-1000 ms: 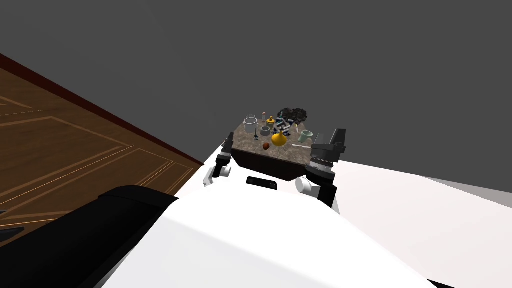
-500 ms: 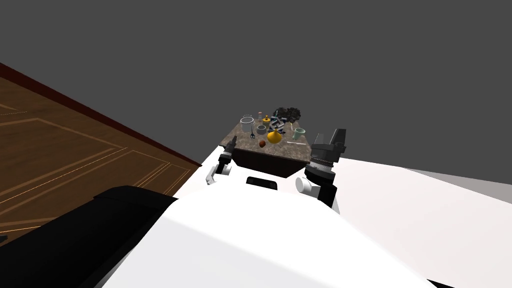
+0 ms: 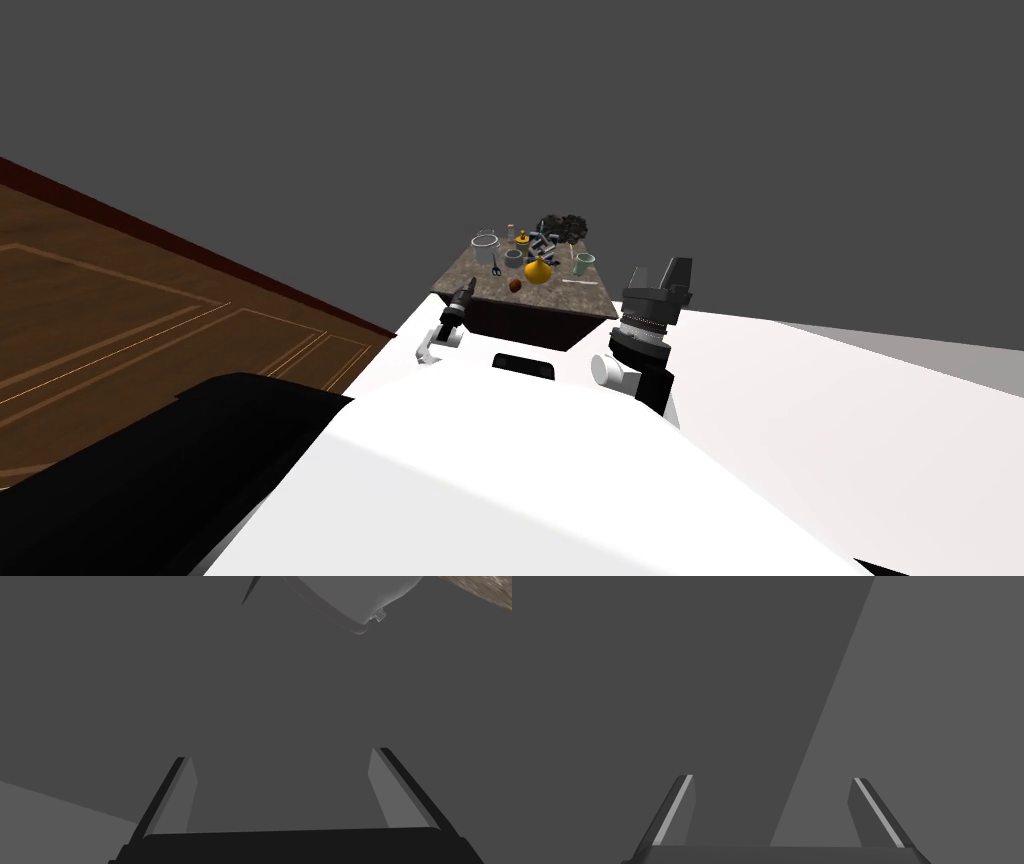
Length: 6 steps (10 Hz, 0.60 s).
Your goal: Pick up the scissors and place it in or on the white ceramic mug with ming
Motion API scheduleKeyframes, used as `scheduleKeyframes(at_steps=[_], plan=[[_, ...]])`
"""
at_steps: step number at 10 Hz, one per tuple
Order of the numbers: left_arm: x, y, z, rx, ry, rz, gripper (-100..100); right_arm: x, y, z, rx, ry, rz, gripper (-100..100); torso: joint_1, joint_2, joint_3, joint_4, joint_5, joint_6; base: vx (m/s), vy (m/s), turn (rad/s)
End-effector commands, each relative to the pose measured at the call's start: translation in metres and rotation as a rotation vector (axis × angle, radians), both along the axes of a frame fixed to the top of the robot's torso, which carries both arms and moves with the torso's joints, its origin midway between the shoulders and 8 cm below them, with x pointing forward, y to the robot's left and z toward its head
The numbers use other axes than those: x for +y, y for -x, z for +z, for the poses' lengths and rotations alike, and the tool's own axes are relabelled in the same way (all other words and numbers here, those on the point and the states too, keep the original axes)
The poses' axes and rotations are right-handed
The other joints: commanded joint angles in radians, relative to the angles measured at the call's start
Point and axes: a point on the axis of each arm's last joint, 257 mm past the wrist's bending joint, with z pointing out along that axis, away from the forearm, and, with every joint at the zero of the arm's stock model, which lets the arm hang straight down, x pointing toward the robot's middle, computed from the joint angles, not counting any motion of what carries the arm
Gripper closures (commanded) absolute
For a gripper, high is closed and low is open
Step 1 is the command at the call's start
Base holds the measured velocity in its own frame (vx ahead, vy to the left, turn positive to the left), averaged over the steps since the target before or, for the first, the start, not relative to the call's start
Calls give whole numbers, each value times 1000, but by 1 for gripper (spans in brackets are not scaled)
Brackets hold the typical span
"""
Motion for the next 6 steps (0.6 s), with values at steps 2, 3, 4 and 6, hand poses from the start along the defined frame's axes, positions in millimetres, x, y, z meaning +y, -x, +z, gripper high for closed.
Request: scheduleKeyframes(at_steps=[2, 3, 4, 6], plan=[[18, -11, -24, 75, -74, 36, -100, 0, 0, 0, 0, 0, 0, 0, 0, -1, -1, 0, 0, 0, 12, -72, -106], [24, -16, -32, 100, -102, 49, -100, 0, 0, 0, 0, 0, 0, 0, 0, -2, -1, 0, 0, 0, 32, -63, -136], [30, -20, -38, 121, -129, 60, -100, 0, 0, 0, 0, 0, 0, 0, 0, -3, -2, -1, 0, 0, 38, -66, -118], [37, -25, -47, 150, -155, 73, -100, 0, 0, 0, 0, 0, 0, 0, 1, -2, -1, -1, 0, -1, 23, -44, -58]])
